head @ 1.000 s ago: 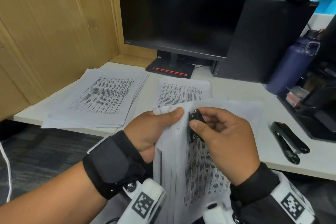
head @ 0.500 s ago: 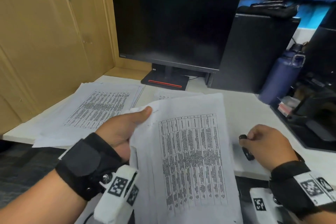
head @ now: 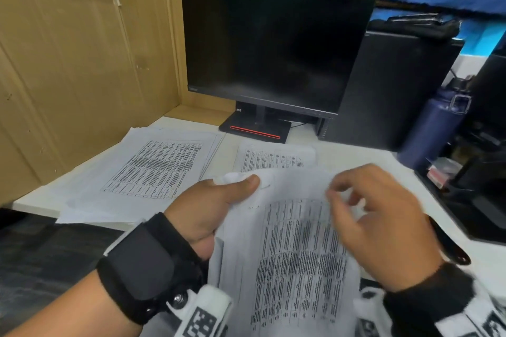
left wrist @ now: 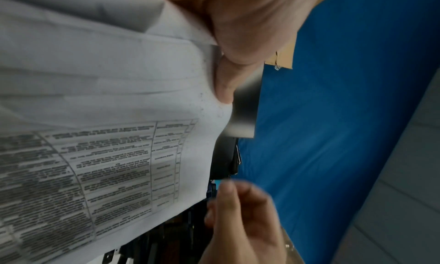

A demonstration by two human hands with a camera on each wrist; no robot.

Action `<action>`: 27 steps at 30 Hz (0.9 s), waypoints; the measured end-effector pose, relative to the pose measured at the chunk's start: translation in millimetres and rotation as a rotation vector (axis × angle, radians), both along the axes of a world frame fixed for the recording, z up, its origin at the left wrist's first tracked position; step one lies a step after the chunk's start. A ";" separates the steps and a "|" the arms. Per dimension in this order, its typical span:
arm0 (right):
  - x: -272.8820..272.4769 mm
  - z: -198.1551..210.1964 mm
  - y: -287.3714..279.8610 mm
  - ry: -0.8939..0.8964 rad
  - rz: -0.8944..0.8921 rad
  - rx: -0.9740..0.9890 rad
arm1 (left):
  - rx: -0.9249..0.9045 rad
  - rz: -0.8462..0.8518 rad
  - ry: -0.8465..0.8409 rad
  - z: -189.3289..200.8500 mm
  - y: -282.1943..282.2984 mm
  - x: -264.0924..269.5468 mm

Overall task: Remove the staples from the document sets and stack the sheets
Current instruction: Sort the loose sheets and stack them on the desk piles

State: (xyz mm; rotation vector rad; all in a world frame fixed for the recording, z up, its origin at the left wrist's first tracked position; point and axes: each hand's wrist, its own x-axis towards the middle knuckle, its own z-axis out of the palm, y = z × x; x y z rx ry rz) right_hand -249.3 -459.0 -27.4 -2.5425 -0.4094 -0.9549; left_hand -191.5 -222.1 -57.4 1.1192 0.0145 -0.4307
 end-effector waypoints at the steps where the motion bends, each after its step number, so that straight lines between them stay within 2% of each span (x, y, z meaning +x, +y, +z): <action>1: -0.5 -0.3 15.8 0.043 0.088 -0.018 | -0.006 -0.016 -0.019 -0.8 -2.9 -2.9; 4: 7.1 -8.9 41.8 0.082 0.165 -0.022 | -0.014 -0.041 -0.088 -1.2 -7.8 -9.4; 8: 11.0 -10.8 52.2 0.039 0.119 -0.091 | 0.057 0.027 -0.138 4.2 -4.7 -11.6; 12: 11.9 -7.6 58.4 0.076 0.050 -0.112 | 0.107 0.052 -0.168 8.2 -6.2 -13.0; 20: 19.7 -0.9 71.5 0.422 -0.029 0.189 | 0.260 0.132 -0.375 5.6 -14.5 -16.3; 24: 23.5 -1.6 77.4 0.474 -0.015 0.365 | 0.226 0.149 -0.386 7.1 -14.2 -17.1; 27: 22.1 -4.5 77.4 0.426 0.063 0.410 | 0.184 0.145 -0.327 9.0 -9.2 -14.3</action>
